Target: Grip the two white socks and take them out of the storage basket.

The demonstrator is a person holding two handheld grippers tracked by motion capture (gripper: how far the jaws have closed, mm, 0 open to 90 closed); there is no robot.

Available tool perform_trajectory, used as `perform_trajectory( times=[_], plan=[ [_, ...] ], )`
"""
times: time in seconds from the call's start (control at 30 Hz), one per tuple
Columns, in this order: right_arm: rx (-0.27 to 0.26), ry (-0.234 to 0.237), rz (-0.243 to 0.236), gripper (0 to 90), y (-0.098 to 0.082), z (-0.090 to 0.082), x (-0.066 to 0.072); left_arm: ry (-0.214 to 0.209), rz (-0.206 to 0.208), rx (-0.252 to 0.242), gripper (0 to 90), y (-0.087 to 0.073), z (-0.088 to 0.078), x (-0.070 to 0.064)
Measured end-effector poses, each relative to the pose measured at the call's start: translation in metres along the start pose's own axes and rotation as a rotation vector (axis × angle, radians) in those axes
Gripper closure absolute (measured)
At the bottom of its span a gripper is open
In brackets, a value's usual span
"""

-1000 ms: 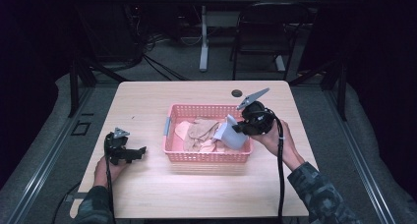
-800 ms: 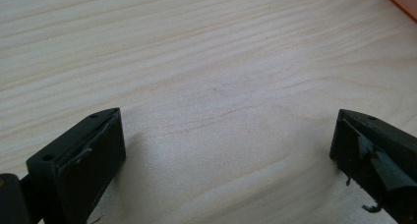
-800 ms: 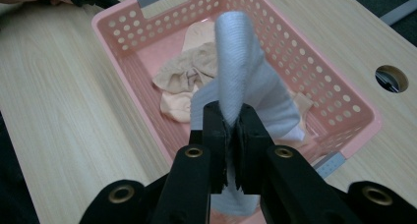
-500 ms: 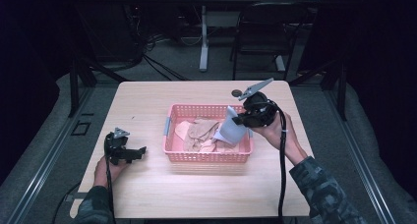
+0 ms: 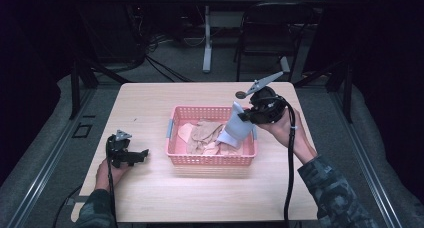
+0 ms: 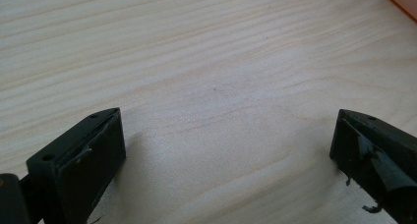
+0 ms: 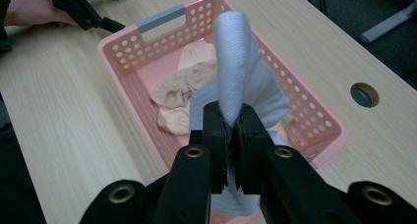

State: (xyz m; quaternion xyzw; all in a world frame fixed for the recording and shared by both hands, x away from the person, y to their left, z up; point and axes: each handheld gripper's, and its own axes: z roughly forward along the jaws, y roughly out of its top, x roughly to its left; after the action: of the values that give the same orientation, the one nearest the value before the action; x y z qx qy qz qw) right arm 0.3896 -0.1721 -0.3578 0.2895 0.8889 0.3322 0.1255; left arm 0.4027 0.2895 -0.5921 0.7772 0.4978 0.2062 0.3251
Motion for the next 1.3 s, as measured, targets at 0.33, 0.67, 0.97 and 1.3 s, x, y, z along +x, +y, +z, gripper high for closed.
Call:
perform_trajectory(
  times=[0.33,0.67,0.97,1.3],
  plan=[
    [-0.024,-0.016,0.004,84.8,0.007,-0.016,-0.003,0.0,0.0,0.0,0.1,0.0,0.0,0.0],
    [-0.051,-0.048,0.03,84.8,0.003,-0.037,-0.016,0.0,0.0,0.0,0.1,0.0,0.0,0.0],
    [-0.065,-0.09,0.076,84.8,-0.013,-0.055,-0.034,0.0,0.0,0.0,0.1,0.0,0.0,0.0],
    [-0.044,-0.134,0.134,84.7,-0.037,-0.062,-0.053,0.0,0.0,0.0,0.1,0.0,0.0,0.0]
  ],
)
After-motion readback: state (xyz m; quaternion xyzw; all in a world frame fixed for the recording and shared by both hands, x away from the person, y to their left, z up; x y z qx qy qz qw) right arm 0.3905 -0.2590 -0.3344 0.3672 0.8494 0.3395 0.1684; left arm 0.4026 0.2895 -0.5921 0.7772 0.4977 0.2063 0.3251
